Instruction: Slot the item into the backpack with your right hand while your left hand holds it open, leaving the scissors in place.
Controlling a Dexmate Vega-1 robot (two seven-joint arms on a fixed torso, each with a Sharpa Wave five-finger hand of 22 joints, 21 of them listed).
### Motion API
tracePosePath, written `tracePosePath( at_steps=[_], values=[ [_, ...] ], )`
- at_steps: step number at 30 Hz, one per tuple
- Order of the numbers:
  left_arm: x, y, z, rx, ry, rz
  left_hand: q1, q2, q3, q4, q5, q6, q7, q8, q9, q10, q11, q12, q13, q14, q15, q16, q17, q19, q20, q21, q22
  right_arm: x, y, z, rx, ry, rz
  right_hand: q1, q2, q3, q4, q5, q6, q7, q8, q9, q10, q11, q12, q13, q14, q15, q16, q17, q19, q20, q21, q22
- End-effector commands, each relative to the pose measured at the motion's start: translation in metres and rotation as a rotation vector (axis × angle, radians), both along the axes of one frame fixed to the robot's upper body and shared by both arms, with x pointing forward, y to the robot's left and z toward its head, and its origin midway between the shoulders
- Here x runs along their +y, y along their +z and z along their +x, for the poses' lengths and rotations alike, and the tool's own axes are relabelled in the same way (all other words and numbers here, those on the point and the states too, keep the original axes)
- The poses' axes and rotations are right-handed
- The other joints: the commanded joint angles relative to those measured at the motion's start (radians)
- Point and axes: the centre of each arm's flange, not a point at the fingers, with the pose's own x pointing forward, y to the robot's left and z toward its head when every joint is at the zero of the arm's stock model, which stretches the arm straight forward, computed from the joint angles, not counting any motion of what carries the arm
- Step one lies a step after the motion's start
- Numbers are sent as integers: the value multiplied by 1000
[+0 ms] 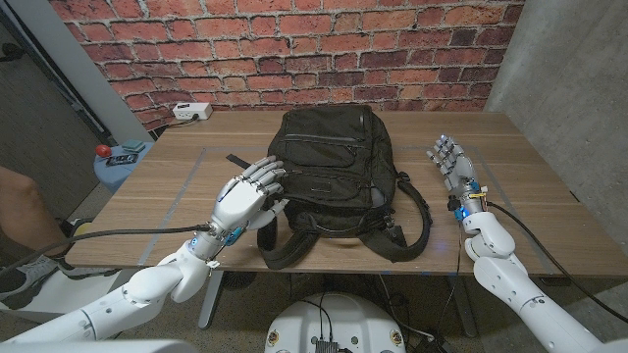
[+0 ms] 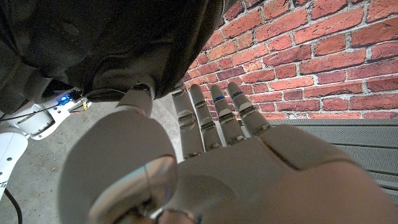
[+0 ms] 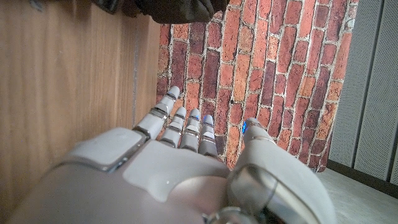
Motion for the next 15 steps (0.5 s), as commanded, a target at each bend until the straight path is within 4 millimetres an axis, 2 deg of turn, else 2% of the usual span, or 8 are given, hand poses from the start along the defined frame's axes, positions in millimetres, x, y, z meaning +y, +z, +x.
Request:
tracePosePath(
  at_steps=[1,15],
  values=[
    [-5,19,1,-29,-16,-27,61,48,4,-7,-4,7,6,7,-2,16,1,9,4,15,-4,10,4,11,2,7,1,-1,1,4,11,5,-4,-5,4,6,1,5,6,7,-2,1,-3,5,5,3,7,-36,6,2,9,-45,2,1],
    [-2,39,7,-41,-18,-104,64,42,9,-9,-12,15,1,20,3,44,-14,24,8,43,-21,11,3,14,-6,9,0,0,7,5,16,4,-18,-4,3,6,0,5,5,6,-2,1,-3,3,6,3,6,-37,6,1,9,-46,2,1]
  ],
)
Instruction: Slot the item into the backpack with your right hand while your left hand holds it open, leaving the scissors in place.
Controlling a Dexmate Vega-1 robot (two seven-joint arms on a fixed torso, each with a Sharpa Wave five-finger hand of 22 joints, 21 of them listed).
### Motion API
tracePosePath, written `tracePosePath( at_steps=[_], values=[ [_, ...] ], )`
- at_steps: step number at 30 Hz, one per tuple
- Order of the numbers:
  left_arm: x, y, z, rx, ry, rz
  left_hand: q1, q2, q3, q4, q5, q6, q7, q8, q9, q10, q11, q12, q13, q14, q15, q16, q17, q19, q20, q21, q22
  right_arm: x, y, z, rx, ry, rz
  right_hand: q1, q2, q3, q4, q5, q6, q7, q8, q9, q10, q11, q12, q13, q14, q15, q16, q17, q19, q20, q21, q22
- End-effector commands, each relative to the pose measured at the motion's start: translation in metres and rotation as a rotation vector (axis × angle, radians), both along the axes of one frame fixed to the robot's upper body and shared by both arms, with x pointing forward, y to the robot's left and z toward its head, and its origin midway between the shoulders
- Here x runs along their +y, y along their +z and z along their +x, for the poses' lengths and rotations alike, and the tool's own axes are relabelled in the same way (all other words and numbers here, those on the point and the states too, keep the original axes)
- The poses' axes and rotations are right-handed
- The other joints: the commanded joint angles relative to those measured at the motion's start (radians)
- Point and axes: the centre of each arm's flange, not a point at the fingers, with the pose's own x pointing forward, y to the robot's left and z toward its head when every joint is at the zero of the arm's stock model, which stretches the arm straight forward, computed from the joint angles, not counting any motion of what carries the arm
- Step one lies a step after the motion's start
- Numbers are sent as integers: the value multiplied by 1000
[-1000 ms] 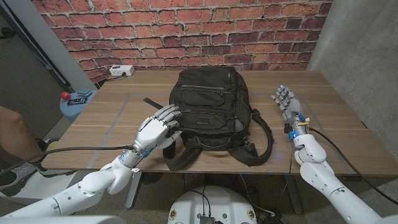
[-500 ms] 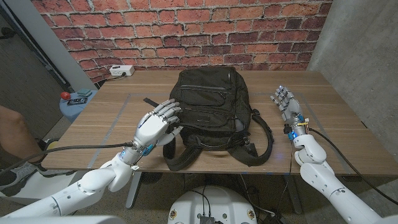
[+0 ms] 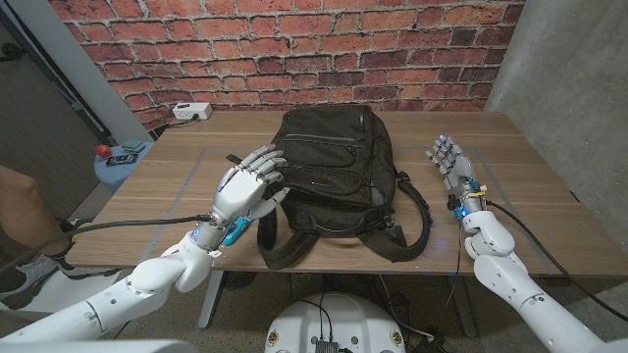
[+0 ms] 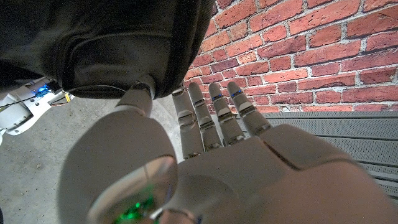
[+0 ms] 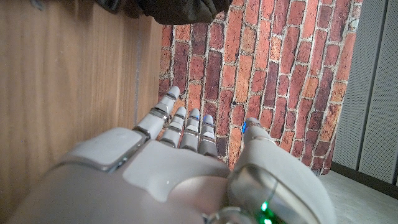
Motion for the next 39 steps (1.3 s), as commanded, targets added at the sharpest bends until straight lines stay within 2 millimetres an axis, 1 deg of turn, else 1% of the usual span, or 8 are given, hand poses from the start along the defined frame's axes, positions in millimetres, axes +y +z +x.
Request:
tracePosePath(
  at_steps=[1,17,19,22,28,32,39],
  values=[
    [2,18,5,-13,-1,-62,59,48,6,-4,-5,9,-6,9,6,18,-5,10,4,15,-6,3,3,9,-1,9,3,0,5,2,5,-1,-12,-4,3,7,0,5,6,6,-2,1,-3,3,6,3,6,-37,6,3,9,-46,2,1],
    [3,51,20,2,-23,-123,55,41,11,-3,-12,21,-12,19,5,43,-17,23,9,41,-20,2,3,11,-8,10,2,2,9,6,16,-1,-27,-2,5,8,-2,5,6,6,-2,1,-3,3,6,3,4,-36,6,3,9,-46,2,2],
    [3,55,23,4,-27,-130,54,41,12,-2,-13,20,-13,20,4,47,-24,25,10,43,-22,2,3,11,-9,9,2,2,9,6,17,-2,-28,-2,4,8,-3,5,6,6,-2,1,-3,3,6,3,5,-36,6,3,9,-46,2,2],
    [1,62,28,8,-35,-141,53,40,13,-2,-14,23,-16,22,4,51,-21,27,10,44,-23,1,3,10,-11,9,2,3,10,6,20,-6,-33,-2,4,8,-3,5,6,6,-2,1,-3,4,6,3,5,-36,6,3,9,-46,2,2],
    [-3,73,37,45,-69,-180,52,38,16,-2,-17,24,-17,26,5,58,-27,32,13,53,-27,0,4,9,-13,8,1,2,11,7,23,-8,-35,-1,4,9,-4,5,5,7,-2,1,-3,4,6,3,4,-35,6,3,8,-46,2,2],
    [-7,78,42,53,-87,-191,53,35,17,-4,-19,30,-18,28,3,61,-31,34,14,53,-29,-2,4,9,-15,8,1,2,13,6,23,-9,-35,-1,4,9,-5,5,6,6,-2,1,-4,3,6,3,4,-36,6,2,8,-46,2,2],
    [-13,87,48,75,-105,-206,54,33,17,-5,-21,33,-19,30,0,61,-30,36,17,55,-29,-3,8,9,-17,8,1,1,15,4,28,-17,-51,-1,4,9,-5,5,4,5,-2,1,-3,2,7,3,3,-36,6,2,8,-46,2,2]
  ],
)
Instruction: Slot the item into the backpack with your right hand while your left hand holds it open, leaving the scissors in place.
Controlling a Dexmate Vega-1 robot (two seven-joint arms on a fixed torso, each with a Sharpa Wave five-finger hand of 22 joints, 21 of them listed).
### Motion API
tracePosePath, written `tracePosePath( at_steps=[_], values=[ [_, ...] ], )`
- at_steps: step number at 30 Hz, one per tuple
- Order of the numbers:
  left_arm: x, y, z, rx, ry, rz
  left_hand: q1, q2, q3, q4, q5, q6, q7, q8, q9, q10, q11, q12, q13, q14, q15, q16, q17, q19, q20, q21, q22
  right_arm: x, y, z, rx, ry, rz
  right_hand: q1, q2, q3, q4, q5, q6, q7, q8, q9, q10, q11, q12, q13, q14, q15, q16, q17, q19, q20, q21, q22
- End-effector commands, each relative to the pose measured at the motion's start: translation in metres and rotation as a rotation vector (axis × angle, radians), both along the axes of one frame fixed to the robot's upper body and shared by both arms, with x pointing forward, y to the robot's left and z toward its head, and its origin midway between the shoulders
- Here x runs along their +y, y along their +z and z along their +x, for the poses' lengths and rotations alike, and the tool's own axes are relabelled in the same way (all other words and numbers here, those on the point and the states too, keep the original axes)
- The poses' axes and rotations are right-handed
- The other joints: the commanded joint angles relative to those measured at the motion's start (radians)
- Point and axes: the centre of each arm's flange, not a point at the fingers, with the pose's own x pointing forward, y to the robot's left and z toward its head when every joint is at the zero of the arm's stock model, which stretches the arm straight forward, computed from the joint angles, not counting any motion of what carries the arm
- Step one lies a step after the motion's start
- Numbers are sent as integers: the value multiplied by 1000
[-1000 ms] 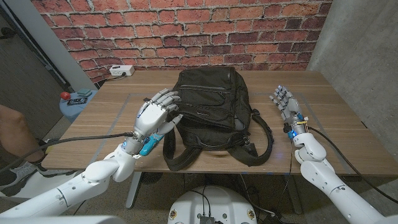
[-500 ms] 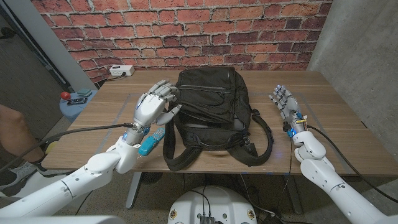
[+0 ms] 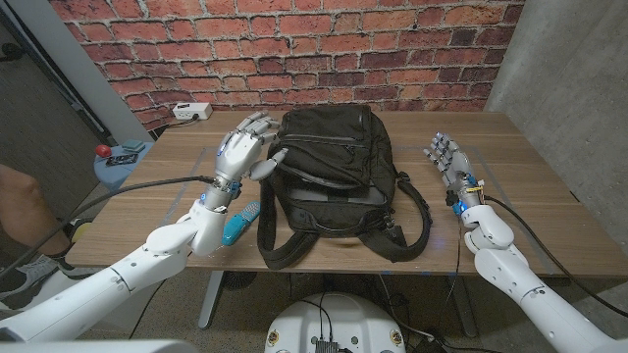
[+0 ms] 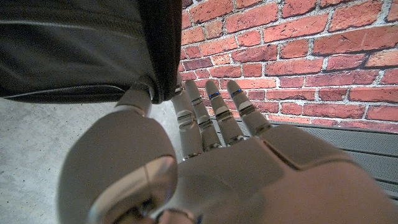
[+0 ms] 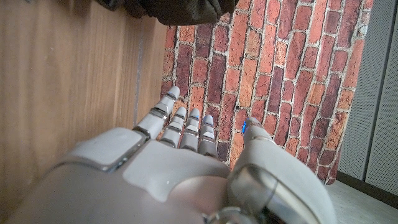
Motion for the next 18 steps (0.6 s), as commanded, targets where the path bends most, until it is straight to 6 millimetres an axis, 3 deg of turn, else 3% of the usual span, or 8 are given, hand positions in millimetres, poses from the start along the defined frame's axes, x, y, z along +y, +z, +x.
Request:
tracePosePath(
  at_steps=[1,18],
  values=[
    [-11,18,14,49,-53,-37,50,38,6,0,-3,12,-1,7,0,8,-3,10,3,7,-1,-3,5,3,-9,8,0,-1,5,-3,5,-11,-23,-1,4,4,0,5,4,5,-2,1,-4,1,6,3,4,-36,6,2,8,-46,2,2],
    [-13,38,29,128,-92,-109,50,34,14,0,-6,13,-3,15,2,20,-8,18,9,16,-5,-8,6,3,-12,7,0,-1,12,-9,25,-32,-76,1,4,5,-3,5,5,6,-2,1,-3,4,7,3,4,-35,7,1,10,-45,2,2]
  ],
)
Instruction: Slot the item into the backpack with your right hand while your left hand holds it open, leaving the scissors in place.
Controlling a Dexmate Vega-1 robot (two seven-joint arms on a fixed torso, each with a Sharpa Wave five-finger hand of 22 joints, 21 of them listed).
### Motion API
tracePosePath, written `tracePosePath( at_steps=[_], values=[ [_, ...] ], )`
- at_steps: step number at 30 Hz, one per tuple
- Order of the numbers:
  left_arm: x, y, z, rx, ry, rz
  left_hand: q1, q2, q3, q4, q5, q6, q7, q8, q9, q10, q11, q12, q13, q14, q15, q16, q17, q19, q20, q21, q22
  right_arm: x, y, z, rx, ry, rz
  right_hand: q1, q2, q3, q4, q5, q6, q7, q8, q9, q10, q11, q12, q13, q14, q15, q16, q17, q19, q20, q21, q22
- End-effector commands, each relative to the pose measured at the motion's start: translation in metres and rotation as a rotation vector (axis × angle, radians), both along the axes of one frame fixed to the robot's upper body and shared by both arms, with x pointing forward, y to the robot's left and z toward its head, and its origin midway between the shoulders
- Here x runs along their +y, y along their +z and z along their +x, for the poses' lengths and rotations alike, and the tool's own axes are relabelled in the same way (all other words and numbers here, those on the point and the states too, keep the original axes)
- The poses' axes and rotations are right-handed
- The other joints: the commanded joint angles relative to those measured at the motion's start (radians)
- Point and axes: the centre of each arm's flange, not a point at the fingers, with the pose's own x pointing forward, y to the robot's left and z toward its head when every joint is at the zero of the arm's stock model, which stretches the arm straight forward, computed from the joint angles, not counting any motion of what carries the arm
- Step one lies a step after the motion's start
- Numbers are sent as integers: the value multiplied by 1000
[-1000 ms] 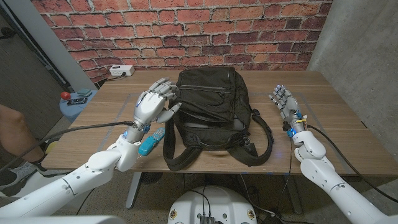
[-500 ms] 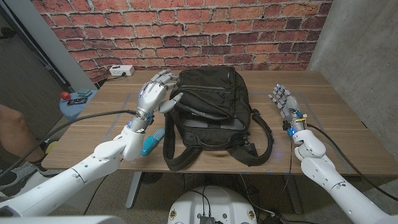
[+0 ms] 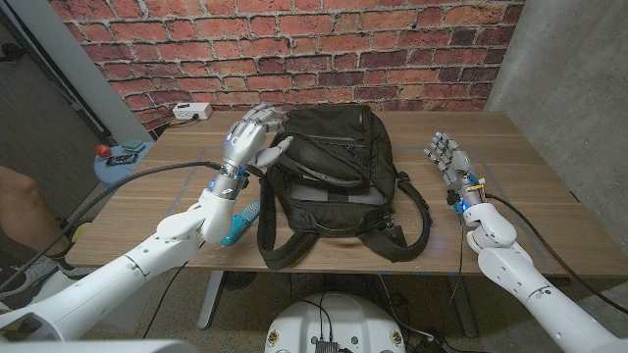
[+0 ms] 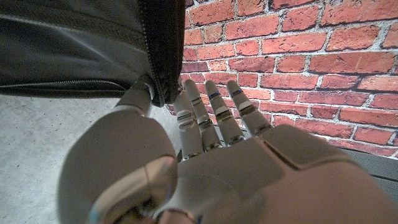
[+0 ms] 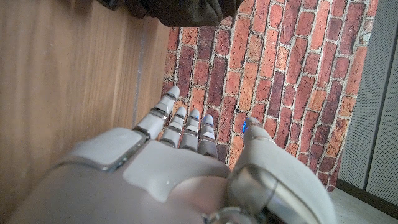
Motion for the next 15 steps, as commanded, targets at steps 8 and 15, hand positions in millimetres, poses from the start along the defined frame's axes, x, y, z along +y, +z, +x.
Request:
tracePosePath(
  at_steps=[8,15],
  values=[
    [2,25,18,95,-48,-107,50,33,7,1,-6,8,1,11,8,17,3,15,7,16,-1,-1,7,0,-2,6,-1,-4,10,-4,21,-32,-65,4,3,6,-5,5,5,7,-2,1,0,0,7,3,4,-35,7,0,10,-45,2,1],
    [6,37,23,107,-53,-135,54,34,8,-1,-6,8,4,15,10,20,2,18,10,19,-1,0,11,-2,-3,5,-1,-6,14,-4,21,-45,-89,6,2,7,-8,6,5,6,-2,1,1,0,7,3,4,-35,7,0,10,-45,2,1]
  ],
)
